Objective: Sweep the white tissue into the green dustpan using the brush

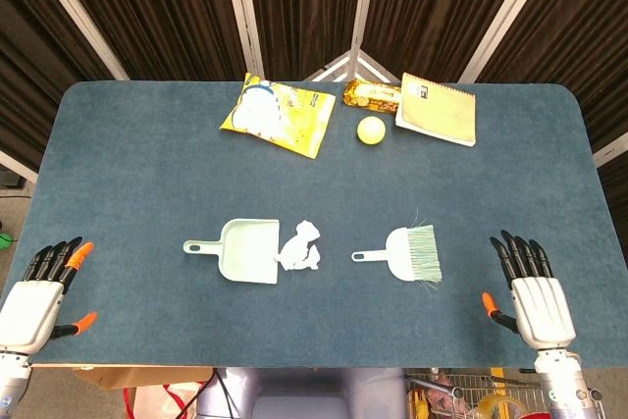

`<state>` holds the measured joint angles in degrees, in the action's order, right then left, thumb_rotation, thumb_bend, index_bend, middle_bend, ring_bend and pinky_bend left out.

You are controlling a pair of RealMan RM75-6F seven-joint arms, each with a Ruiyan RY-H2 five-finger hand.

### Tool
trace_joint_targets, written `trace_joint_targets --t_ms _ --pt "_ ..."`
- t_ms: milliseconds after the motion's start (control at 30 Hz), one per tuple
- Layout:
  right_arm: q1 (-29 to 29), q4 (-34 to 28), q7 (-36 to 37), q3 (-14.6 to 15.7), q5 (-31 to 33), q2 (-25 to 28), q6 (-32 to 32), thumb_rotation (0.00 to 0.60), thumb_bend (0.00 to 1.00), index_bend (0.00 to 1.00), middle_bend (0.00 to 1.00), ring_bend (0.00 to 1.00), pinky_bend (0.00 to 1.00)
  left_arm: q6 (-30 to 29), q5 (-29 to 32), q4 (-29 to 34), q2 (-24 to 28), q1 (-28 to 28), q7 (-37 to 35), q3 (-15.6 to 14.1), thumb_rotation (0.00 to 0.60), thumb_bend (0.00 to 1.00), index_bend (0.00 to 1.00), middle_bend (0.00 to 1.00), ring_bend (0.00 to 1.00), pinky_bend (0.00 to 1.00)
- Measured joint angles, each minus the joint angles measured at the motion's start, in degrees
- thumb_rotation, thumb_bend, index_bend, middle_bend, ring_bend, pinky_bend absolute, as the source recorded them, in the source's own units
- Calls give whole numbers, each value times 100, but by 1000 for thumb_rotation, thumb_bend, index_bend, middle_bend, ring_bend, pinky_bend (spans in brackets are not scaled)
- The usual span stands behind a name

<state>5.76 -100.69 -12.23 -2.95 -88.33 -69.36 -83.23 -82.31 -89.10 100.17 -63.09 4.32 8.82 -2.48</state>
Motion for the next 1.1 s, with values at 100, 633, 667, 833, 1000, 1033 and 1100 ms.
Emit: trace_joint_targets --t_ms 100,633,667,833,1000,1033,1100 --pt "194 -51 -105 -189 92 -33 159 600 367 0 410 455 558 4 20 -3 -2 9 -21 20 600 0 0 0 0 0" --pt "1696 126 -1759 -977 1820 -813 1930 600 366 347 948 961 947 68 -24 12 -22 32 65 -18 600 0 0 0 0 0" --pt "1762 152 -1887 -973 1907 -898 1990 600 366 371 956 968 950 72 -22 11 -22 35 63 -17 600 0 0 0 0 0" --pt "2066 328 -2420 -897 2338 -1458 2183 600 367 396 974 985 962 106 -2 12 -18 51 51 -13 600 0 0 0 0 0" --pt "2260 508 -2737 -807 2574 -1878 2216 600 366 397 975 985 962 149 16 19 -11 70 25 -11 600 0 0 0 0 0" --pt "2297 567 -2786 -794 2634 -1972 2212 600 366 397 975 985 962 154 15 18 -9 75 22 -11 600 0 0 0 0 0" --pt "2344 661 -2853 -770 2723 -2096 2201 600 366 397 975 985 962 157 14 16 -8 79 13 -10 600 0 0 0 0 0"
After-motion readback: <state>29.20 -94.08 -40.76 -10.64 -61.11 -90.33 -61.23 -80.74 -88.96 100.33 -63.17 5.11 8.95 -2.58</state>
